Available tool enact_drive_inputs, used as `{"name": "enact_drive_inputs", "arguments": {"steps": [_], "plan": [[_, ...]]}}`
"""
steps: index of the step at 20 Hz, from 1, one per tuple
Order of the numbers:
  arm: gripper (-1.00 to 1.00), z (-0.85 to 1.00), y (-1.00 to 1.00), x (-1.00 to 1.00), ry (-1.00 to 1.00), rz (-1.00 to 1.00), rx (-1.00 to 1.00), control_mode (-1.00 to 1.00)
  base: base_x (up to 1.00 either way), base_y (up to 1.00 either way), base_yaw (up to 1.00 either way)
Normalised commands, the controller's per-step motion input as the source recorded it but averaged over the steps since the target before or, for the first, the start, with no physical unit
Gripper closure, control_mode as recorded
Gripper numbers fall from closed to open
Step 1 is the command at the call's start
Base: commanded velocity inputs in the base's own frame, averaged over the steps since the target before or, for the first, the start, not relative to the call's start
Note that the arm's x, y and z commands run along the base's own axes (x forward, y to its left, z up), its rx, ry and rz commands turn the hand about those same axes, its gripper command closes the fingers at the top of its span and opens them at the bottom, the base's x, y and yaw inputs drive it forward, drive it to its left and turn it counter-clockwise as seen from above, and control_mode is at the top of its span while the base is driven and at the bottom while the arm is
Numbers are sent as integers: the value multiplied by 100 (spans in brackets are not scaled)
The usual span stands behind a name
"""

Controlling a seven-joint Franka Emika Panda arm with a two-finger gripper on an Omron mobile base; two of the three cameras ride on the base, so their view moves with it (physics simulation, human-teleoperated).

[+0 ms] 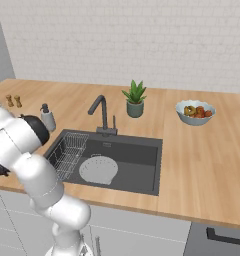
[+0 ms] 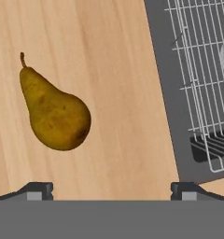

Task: Put the colander in the sink, put the pear, kiwi in the colander, and turn on the sink faucet and pour water over the colander.

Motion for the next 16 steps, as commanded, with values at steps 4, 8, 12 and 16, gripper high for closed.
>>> {"name": "enact_drive_inputs", "arguments": {"steps": [4, 8, 12, 16], "plan": [[-100, -22, 16, 19, -5, 7, 0, -100, 0, 0, 0], [-100, -20, 17, 27, -1, 4, 0, -100, 0, 0, 0], [-100, -14, 21, 26, -1, 6, 0, -100, 0, 0, 0], [-100, -12, 20, 25, 0, 6, 0, -100, 0, 0, 0]]}}
